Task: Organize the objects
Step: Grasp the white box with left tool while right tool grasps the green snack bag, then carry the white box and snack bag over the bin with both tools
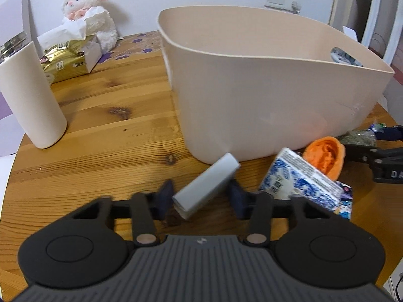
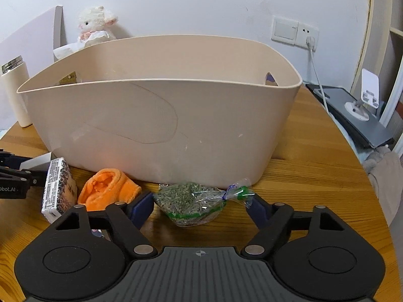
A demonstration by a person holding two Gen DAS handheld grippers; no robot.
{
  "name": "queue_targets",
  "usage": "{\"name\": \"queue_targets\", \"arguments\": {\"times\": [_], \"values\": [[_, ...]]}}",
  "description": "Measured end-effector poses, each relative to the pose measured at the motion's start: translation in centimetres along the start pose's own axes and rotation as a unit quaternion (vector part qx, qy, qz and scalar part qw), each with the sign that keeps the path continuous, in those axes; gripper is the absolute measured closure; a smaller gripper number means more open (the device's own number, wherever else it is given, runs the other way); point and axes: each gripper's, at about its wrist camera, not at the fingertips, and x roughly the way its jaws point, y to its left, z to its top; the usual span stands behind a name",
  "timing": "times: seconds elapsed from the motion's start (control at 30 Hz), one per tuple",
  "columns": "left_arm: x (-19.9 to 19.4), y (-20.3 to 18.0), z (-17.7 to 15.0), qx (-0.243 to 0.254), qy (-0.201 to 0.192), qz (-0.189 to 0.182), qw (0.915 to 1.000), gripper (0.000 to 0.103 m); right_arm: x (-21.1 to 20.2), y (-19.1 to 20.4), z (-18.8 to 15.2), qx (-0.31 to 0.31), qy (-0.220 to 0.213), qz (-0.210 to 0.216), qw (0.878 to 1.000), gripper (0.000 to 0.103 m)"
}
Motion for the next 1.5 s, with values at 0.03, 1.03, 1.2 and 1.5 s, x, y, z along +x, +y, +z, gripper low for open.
{"name": "queue_targets", "arguments": {"times": [0.03, 1.03, 1.2, 1.5], "values": [[-0.1, -0.1, -0.1, 0.001, 0.001, 0.002, 1.0000, 0.062, -0.1, 0.0, 0.0, 0.000, 0.000, 0.000, 1.000, 0.030], [-10.7, -2.4, 1.2, -0.014, -0.084, 0.023, 0.9961, 0.087, -12.2, -1.2, 1.9, -0.004, -0.128, 0.016, 0.992, 0.071], [-12.6, -3.4, 3.6, -0.005, -0.119, 0.022, 0.9926, 0.087, -14.1, -1.4, 3.8, -0.010, -0.165, 0.014, 0.986, 0.071], [-11.4, -5.9, 8.8, 0.015, -0.149, 0.043, 0.9878, 0.087, -13.2, -1.4, 7.6, -0.015, -0.195, 0.009, 0.981, 0.071]]}}
